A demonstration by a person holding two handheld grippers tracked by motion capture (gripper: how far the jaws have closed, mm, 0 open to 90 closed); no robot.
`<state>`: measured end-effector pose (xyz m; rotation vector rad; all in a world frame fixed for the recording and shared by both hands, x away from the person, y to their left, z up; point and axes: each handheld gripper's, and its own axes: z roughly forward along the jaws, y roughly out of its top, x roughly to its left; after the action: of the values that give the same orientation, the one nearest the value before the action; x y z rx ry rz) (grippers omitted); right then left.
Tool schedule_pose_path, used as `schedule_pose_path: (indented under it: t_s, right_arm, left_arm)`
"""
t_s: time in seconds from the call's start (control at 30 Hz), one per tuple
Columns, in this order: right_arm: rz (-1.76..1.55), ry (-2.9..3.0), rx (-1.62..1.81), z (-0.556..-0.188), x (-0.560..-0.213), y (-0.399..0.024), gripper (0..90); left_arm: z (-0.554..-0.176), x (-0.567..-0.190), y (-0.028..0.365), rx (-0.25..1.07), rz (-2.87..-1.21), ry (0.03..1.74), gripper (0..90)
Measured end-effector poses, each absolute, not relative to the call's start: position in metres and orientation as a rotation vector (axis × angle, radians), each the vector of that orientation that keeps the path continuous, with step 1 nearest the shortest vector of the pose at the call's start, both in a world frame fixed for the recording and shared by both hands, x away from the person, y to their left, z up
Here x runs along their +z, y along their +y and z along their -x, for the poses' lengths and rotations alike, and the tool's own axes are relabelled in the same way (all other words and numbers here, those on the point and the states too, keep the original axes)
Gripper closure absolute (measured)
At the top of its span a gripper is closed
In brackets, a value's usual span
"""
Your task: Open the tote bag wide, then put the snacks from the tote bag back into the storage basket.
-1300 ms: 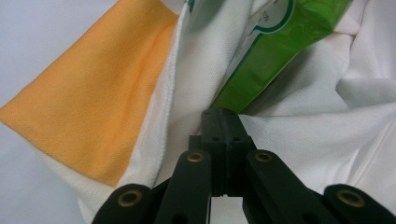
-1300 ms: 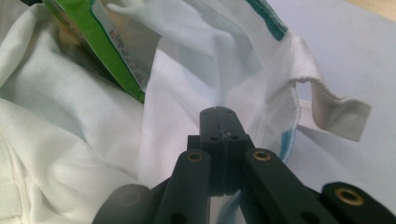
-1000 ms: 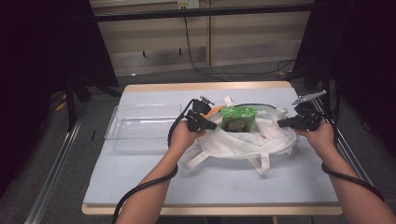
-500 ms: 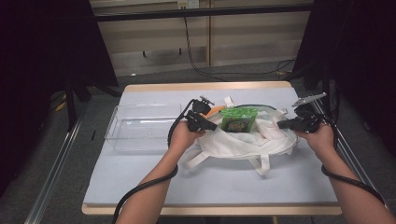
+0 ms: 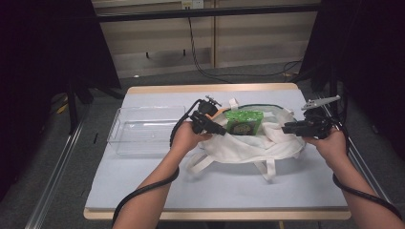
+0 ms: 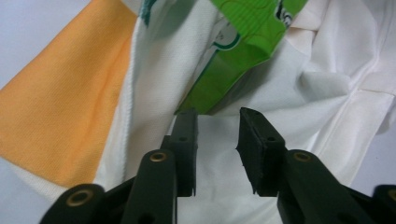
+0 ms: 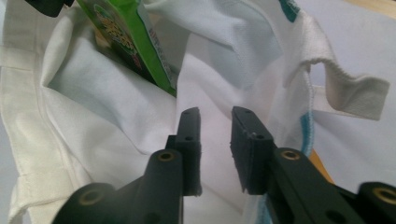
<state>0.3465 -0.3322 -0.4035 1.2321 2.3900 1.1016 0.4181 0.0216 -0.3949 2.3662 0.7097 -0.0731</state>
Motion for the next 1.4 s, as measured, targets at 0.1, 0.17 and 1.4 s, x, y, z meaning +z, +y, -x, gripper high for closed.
schedule_pose_path:
  t_s: [0.1, 0.17, 1.4]
  right_arm:
    - [-1.222, 2.386, 1.102, -0.343, -0.399, -0.329, 63.7]
    - [-1.211, 2.384, 1.083, -0.34, -0.396, -0.326, 60.2]
    - [-1.105, 2.429, 1.184, -0.304, -0.413, -0.281, 17.1]
  left_arm:
    - [-0.417, -0.391, 0.021, -0.069, -2.367, 0.689, 61.5]
    - [-0.417, -0.388, 0.02, -0.067, -2.368, 0.677, 59.2]
    - [-0.431, -0.35, -0.006, 0.021, -2.55, 0.547, 33.8]
